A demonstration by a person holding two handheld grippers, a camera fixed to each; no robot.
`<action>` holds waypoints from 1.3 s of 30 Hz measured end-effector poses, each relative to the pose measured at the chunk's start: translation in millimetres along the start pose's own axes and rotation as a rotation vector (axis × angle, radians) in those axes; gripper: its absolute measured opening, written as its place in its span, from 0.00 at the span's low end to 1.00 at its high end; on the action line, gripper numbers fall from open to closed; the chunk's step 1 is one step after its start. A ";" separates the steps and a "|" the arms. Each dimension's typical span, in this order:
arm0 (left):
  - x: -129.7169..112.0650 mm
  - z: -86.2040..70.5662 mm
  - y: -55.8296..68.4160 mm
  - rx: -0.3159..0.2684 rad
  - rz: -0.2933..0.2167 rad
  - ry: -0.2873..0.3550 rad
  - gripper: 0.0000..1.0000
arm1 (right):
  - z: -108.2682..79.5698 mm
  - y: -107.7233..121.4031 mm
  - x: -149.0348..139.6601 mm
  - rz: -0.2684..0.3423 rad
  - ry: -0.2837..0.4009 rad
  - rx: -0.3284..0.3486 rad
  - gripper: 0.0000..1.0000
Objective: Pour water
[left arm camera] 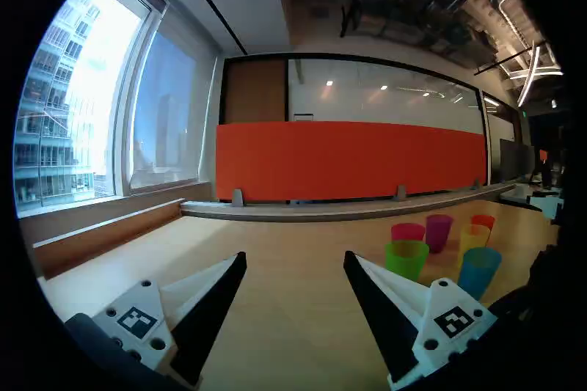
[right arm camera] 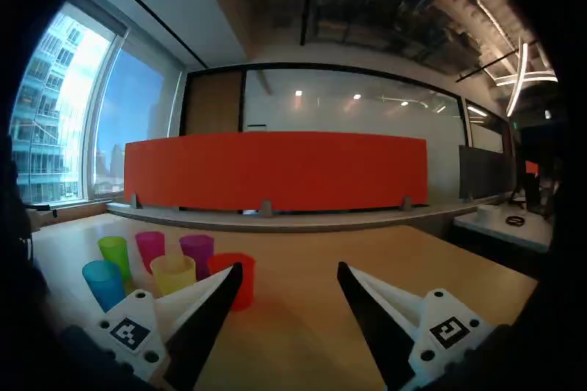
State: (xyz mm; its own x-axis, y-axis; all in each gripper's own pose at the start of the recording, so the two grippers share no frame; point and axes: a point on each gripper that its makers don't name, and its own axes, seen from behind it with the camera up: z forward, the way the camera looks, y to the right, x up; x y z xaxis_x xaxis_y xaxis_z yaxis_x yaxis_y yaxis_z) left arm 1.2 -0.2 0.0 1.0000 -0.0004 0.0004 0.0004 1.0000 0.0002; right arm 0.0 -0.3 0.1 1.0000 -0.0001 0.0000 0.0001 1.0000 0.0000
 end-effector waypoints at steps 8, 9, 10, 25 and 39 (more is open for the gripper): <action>0.0 -0.3 -0.6 0.002 0.000 0.001 0.99 | 0.1 -1.1 0.8 0.000 0.000 0.000 1.00; 0.0 -0.4 -0.9 0.003 0.000 0.001 0.99 | 0.0 -1.2 0.9 -0.001 0.000 0.000 1.00; 0.1 -0.4 -1.3 0.003 0.000 0.001 0.99 | -0.2 -1.4 0.9 -0.001 0.000 0.000 1.00; 29.9 -3.6 -9.8 0.025 0.008 0.019 0.99 | 0.0 -9.5 6.5 0.013 -0.024 0.024 1.00; 99.9 6.9 2.8 -0.040 0.013 0.013 0.99 | 3.9 -16.0 75.3 0.010 -0.056 0.080 1.00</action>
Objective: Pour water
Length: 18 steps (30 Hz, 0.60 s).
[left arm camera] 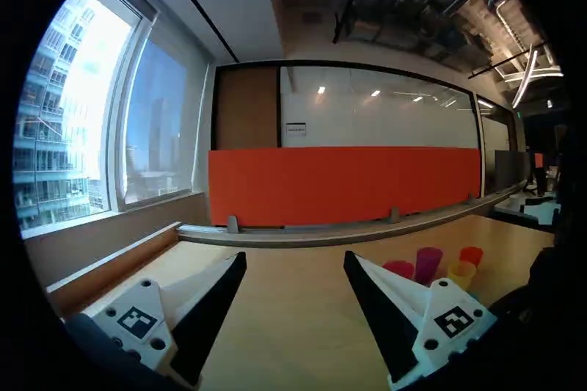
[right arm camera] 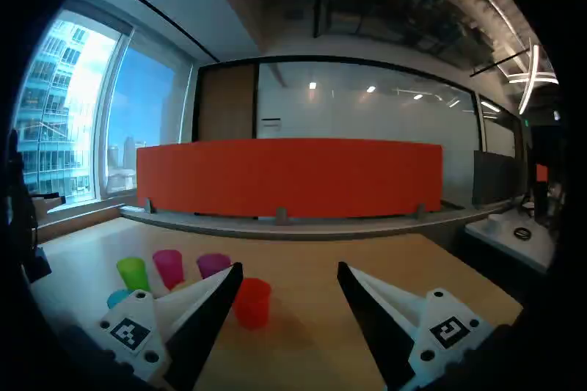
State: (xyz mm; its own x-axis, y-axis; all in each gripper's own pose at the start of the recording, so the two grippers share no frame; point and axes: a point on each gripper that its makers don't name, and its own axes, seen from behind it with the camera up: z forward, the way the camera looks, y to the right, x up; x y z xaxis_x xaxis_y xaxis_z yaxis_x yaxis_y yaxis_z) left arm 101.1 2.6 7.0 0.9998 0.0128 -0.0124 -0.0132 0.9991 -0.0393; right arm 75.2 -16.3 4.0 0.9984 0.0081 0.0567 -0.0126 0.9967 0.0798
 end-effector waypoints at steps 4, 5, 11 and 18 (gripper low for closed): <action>23.3 5.2 -0.2 -0.013 -0.004 -0.008 0.99 | 3.1 1.8 25.1 0.027 0.000 0.012 1.00; 28.6 6.5 -0.4 -0.016 -0.006 -0.010 0.99 | 4.0 2.2 30.5 0.033 -0.002 0.014 1.00; 54.3 14.1 5.1 -0.062 -0.031 -0.039 0.99 | 8.4 -1.1 56.8 0.052 -0.021 0.045 1.00; 86.1 22.4 10.2 -0.105 -0.045 -0.051 0.99 | 12.9 -6.2 88.0 0.051 -0.026 0.079 1.00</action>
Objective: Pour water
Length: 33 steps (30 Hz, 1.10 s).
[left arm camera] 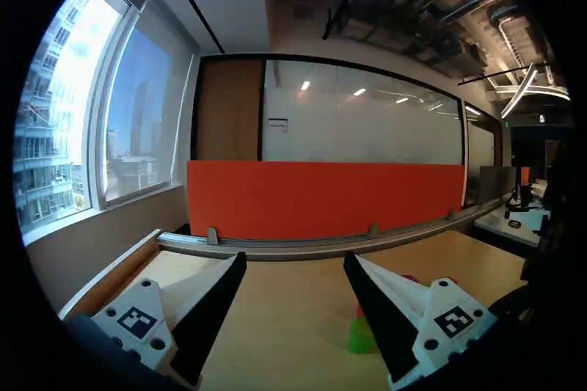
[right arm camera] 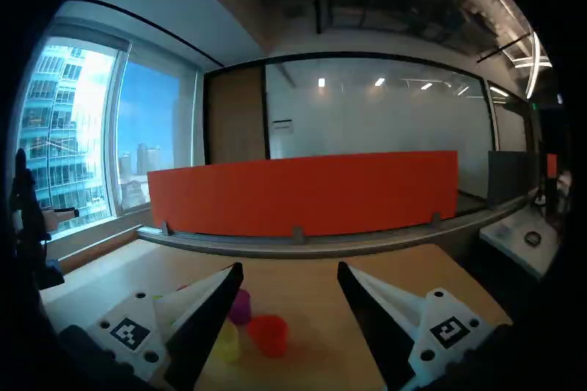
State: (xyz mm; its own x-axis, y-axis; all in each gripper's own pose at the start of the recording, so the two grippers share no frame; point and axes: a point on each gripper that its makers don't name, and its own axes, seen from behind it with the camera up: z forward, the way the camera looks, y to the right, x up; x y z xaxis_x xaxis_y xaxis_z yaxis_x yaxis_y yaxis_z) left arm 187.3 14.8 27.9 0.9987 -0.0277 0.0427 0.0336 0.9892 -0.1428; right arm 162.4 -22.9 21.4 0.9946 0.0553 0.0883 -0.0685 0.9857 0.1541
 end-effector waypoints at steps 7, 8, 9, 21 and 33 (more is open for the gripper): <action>25.6 7.0 2.4 -0.021 0.001 0.010 0.99 | 2.5 1.6 24.7 -0.024 0.019 0.005 1.00; 27.8 7.6 2.9 -0.025 0.000 0.013 0.99 | 2.6 1.9 26.9 -0.026 0.023 0.007 1.00; 27.7 8.3 3.6 -0.029 -0.002 0.012 0.99 | 2.7 2.0 26.3 -0.025 0.021 0.010 1.00; 18.2 15.0 30.9 -0.155 -0.007 -0.006 0.99 | 0.2 -17.5 15.2 -0.066 -0.012 0.138 1.00; 26.7 5.0 87.5 -0.398 -0.031 0.018 0.99 | -8.1 -53.7 24.4 -0.055 0.003 0.336 1.00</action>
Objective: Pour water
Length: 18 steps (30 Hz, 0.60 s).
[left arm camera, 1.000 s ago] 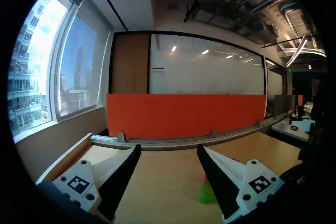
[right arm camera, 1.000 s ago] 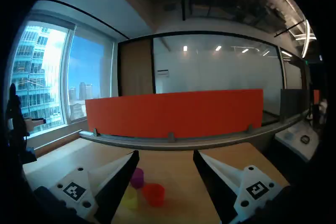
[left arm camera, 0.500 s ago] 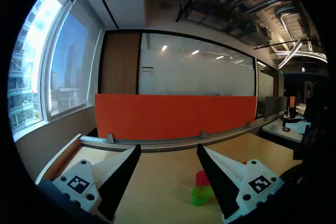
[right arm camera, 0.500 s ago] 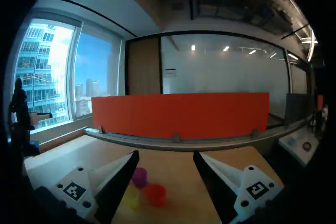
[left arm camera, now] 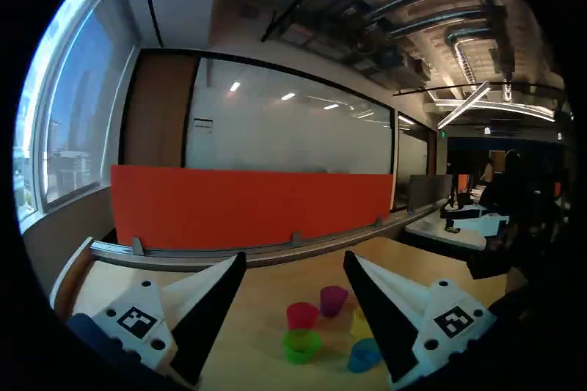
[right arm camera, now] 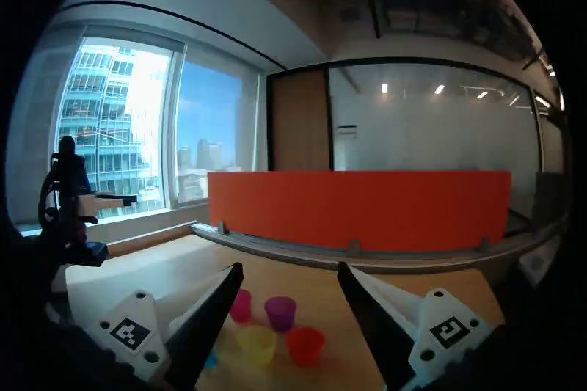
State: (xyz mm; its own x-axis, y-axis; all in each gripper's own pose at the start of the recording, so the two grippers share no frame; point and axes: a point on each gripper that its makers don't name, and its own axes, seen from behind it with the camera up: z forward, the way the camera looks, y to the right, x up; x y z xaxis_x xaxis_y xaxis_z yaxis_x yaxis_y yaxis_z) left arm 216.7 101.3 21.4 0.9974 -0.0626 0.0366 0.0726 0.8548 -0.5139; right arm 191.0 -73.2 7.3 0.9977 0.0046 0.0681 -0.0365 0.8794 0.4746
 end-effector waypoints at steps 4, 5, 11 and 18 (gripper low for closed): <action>7.0 -1.1 14.7 -0.062 0.008 0.014 0.99 | -0.2 -11.7 3.5 0.011 -0.006 0.060 1.00; 9.1 -1.9 17.9 -0.076 0.009 0.019 0.99 | -0.2 -14.7 4.9 0.013 -0.006 0.074 1.00; 16.4 -5.0 29.1 -0.129 0.030 0.034 0.99 | -1.0 -23.6 10.7 0.014 -0.004 0.121 0.99; 7.0 -4.2 30.3 -0.141 0.046 0.000 0.99 | -1.1 -27.1 7.6 -0.024 -0.021 0.131 1.00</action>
State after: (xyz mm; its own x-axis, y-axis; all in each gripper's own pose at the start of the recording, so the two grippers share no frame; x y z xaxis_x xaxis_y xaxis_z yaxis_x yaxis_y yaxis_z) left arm 225.9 124.6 2.5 0.9996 -0.0249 0.0107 0.0260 0.7758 -0.6304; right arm 199.6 -96.5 -6.0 0.9969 -0.0272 0.0732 -0.0210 0.8096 0.5866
